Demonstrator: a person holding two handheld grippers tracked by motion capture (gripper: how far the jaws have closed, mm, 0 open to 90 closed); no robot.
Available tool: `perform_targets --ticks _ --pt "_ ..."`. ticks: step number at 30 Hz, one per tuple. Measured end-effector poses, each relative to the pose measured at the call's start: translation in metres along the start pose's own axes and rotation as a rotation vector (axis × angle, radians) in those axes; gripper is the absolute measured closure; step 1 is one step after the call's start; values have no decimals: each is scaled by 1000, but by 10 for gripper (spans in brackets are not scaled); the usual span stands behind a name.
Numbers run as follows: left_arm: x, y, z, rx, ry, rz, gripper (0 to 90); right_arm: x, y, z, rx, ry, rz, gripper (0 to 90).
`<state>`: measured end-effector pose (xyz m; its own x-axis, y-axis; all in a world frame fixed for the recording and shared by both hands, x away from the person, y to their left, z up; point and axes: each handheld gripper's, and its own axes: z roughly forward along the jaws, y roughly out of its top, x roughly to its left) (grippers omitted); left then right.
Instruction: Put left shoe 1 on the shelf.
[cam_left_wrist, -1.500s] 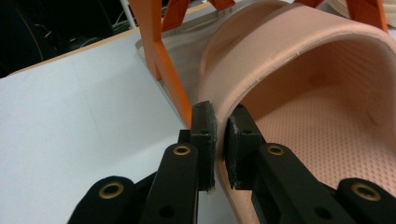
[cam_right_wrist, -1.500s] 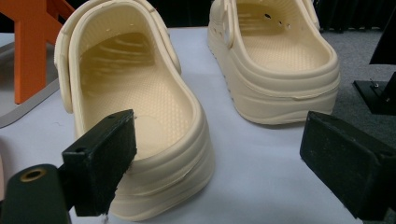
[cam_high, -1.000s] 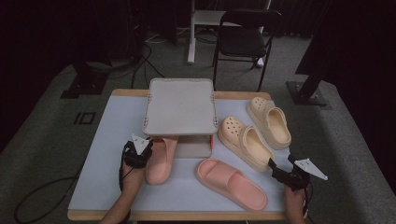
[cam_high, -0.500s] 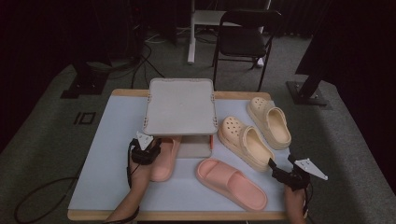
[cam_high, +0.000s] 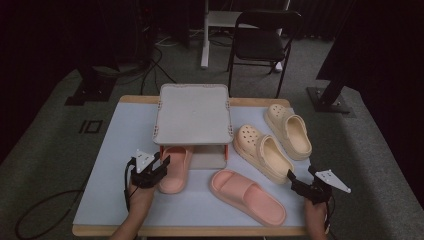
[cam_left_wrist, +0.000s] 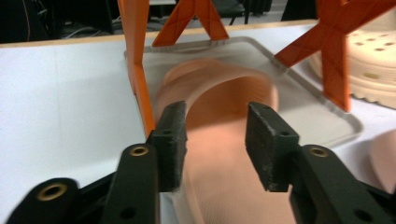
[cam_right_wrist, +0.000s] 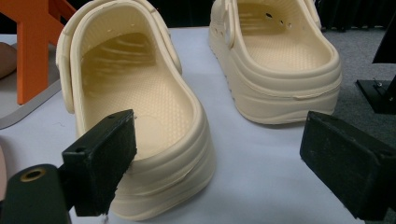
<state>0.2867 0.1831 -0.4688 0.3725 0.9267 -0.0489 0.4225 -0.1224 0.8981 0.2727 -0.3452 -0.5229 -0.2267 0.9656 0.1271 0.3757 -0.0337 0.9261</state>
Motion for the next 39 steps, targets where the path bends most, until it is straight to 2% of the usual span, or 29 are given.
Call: perform_targets --ticks 1,2,3,5,6,7,8,9,15,16,19,31,34,39 --pt "0 0 0 0 0 0 588 0 0 0 0 0 0 103" --pt "-2 -4 -12 -5 -19 15 588 0 0 0 0 1 1 103" --pt "-4 -6 -16 -2 -27 23 630 0 0 0 0 0 0 103" --pt "-6 -10 -22 19 -57 53 636 0 0 0 0 -1 -1 103" --pt "-8 -12 -25 17 -59 71 709 0 0 0 1 -1 -1 103" --pt "-8 -12 -25 17 -59 71 723 0 0 0 1 -1 -1 103" --pt "-10 -15 -28 25 -67 89 723 0 0 0 1 -1 -1 103" --pt "-11 -17 -31 27 -76 92 758 0 0 0 1 -1 0 103" --pt "-19 -29 -40 53 -113 98 813 0 0 0 4 -4 -2 103" --pt "-21 -33 -43 58 -131 101 859 0 0 0 4 -3 -2 103" --pt "-26 -38 -47 64 -135 118 893 0 0 0 4 -3 0 103" --pt "-40 -58 -54 129 -169 145 897 0 0 0 5 -3 -1 103" --pt "-42 -66 -51 170 -168 160 898 0 0 0 5 -2 0 103" --pt "-38 -69 -45 204 -162 142 898 0 0 0 6 -1 1 103"
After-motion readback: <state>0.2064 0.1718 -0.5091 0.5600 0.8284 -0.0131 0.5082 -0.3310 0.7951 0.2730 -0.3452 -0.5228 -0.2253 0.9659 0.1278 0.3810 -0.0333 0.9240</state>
